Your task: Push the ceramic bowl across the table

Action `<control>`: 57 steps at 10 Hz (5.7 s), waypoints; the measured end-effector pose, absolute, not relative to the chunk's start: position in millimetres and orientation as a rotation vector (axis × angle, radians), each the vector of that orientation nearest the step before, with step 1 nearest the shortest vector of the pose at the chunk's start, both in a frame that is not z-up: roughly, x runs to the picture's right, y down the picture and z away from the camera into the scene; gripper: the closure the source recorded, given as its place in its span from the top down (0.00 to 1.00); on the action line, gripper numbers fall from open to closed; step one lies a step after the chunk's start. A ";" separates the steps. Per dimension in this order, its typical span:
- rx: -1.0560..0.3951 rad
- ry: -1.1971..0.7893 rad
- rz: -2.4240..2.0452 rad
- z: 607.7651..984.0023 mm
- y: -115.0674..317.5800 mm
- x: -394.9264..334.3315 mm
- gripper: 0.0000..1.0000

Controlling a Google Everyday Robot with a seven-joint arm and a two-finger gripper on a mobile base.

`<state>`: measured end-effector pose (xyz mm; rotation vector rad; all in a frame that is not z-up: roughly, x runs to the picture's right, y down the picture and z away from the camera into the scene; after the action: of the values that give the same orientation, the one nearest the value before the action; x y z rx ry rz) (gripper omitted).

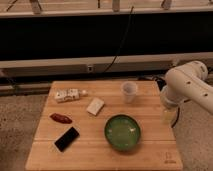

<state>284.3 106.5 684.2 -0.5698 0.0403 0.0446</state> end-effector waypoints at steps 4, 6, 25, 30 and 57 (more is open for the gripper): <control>-0.570 0.040 0.045 684.2 106.5 284.3 0.80; -0.570 0.040 0.045 684.2 106.5 284.3 0.80; -0.578 0.034 -0.042 722.6 170.4 239.2 0.80; -0.581 0.033 -0.052 738.8 189.5 215.4 0.80; -0.637 -0.117 -0.258 788.8 231.8 128.2 0.07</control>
<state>128.2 231.8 788.8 -0.6374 -0.1169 -0.2578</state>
